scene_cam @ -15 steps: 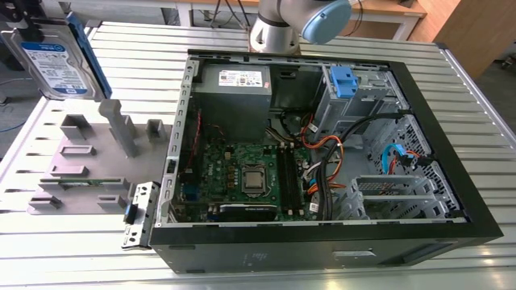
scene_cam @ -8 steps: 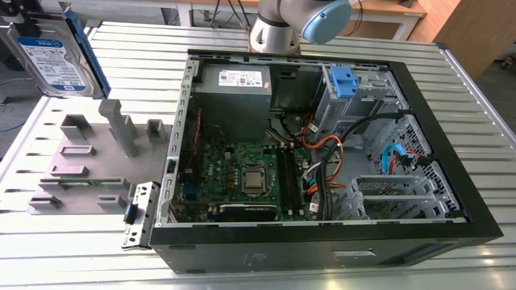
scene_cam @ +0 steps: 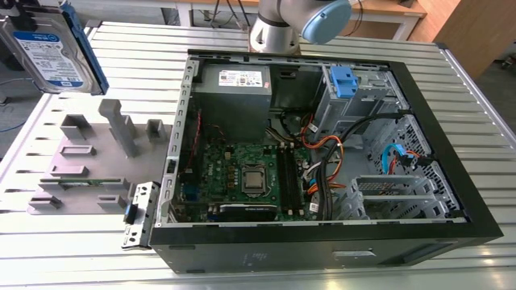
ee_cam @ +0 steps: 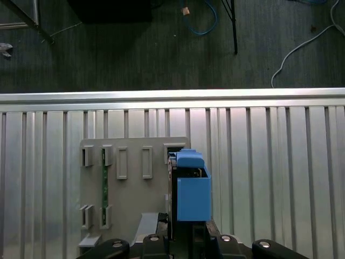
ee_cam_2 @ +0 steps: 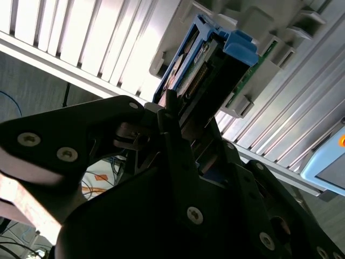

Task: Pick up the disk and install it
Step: 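Pick up the disk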

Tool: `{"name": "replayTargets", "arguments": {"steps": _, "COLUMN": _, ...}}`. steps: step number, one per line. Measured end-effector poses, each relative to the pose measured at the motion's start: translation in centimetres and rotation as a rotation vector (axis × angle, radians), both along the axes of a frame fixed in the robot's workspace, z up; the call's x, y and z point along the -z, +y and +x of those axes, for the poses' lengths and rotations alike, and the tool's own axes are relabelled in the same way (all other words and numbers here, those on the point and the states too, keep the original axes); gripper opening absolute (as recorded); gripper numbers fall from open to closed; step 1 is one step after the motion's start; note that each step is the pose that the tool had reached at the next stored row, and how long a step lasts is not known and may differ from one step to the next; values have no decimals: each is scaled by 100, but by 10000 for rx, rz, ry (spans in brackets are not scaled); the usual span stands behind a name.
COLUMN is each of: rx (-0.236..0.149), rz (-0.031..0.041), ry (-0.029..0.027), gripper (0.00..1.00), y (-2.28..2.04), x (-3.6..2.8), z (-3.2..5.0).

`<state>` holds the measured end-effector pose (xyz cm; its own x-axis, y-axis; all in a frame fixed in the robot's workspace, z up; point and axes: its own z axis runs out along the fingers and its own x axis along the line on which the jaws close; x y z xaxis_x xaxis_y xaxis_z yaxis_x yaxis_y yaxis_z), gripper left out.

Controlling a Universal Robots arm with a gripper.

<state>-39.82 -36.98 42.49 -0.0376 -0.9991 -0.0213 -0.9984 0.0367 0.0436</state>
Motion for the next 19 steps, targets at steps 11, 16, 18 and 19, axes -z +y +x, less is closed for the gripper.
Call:
{"name": "replayTargets", "arguments": {"steps": 11, "rx": 0, "rz": 0, "ry": 1, "gripper": 35, "y": 0, "x": -115, "z": 0}}
{"name": "replayTargets", "arguments": {"steps": 16, "rx": 0, "rz": 0, "ry": 1, "gripper": 35, "y": 0, "x": -168, "z": 0}}
{"name": "replayTargets", "arguments": {"steps": 18, "rx": 0, "rz": 0, "ry": 1, "gripper": 35, "y": 0, "x": -190, "z": 0}}
{"name": "replayTargets", "arguments": {"steps": 19, "rx": 0, "rz": 0, "ry": 1, "gripper": 35, "y": 0, "x": -201, "z": 0}}
